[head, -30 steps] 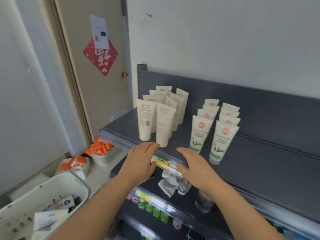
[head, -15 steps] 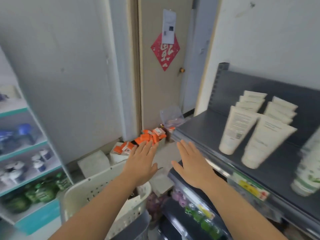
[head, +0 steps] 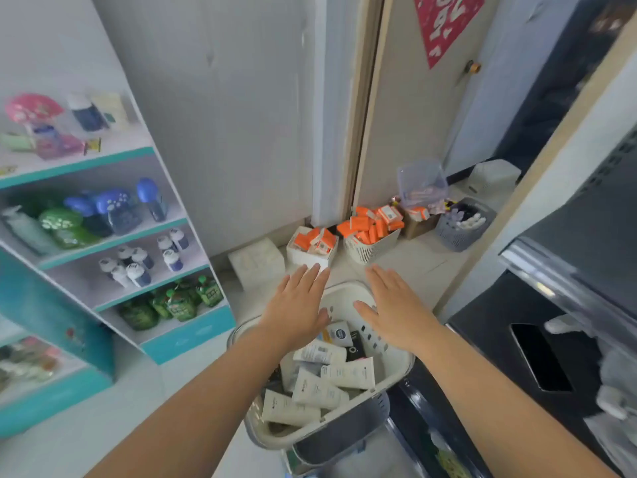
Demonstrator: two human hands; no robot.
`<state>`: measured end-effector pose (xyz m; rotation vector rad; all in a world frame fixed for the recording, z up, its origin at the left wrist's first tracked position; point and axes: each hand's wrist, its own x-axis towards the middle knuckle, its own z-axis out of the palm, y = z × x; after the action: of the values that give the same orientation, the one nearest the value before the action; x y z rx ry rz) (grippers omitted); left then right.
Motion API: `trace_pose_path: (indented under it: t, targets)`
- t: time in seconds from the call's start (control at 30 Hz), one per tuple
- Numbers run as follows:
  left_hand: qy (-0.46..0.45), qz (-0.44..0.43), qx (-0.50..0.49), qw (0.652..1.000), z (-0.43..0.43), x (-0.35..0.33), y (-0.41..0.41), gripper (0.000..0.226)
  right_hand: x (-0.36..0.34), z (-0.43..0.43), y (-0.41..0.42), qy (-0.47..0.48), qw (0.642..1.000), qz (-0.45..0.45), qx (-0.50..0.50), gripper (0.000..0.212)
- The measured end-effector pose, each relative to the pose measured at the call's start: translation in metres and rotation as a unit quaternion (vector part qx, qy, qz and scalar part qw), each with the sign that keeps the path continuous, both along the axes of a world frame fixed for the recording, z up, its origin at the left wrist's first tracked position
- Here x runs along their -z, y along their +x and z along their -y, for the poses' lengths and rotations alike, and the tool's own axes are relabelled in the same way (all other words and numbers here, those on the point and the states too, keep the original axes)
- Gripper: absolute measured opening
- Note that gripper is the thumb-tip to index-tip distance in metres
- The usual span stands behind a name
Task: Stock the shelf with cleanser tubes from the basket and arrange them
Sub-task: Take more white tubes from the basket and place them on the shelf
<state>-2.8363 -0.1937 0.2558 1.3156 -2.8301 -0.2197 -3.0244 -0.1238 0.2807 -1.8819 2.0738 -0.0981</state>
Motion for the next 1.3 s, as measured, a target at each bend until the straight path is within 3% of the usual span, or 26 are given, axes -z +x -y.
trace_pose_path:
  t: [0.2,0.33,0.47,0.6,0.7,0.93,1.07,1.23,1.3]
  targets:
    - [0.086,-0.003,-0.042,0.995,0.004,0.051,0.018,0.070,0.042,0.019,0.008,0.038,0.998,-0.006,-0.043,0.068]
    - [0.170,-0.002,-0.091,0.981,0.000,0.091,0.030,0.072,0.085,0.030,0.008,0.113,0.993,0.018,-0.042,0.068]
    - [0.268,0.028,-0.141,0.953,-0.009,0.129,0.038,0.067,0.138,0.031,0.012,0.199,0.979,0.041,-0.020,0.067]
    - [0.362,0.099,-0.170,0.911,-0.019,0.169,0.036,0.071,0.181,0.031,0.008,0.295,0.954,0.045,0.039,0.047]
    - [0.397,0.096,-0.187,0.893,-0.026,0.188,0.028,0.070,0.212,0.027,0.000,0.334,0.938,0.042,0.084,0.050]
    - [0.408,0.061,-0.248,0.877,-0.031,0.217,0.016,0.074,0.238,0.031,-0.006,0.341,0.934,0.024,0.099,0.055]
    - [0.380,0.036,-0.296,0.875,-0.027,0.222,0.014,0.049,0.241,0.032,-0.009,0.324,0.937,0.081,0.101,0.040]
    - [0.413,-0.047,-0.329,0.848,-0.025,0.222,0.015,0.012,0.229,0.033,-0.008,0.252,0.940,0.182,0.140,0.021]
    - [0.418,-0.066,-0.327,0.845,-0.024,0.217,0.013,0.007,0.220,0.032,-0.008,0.229,0.938,0.204,0.159,0.019]
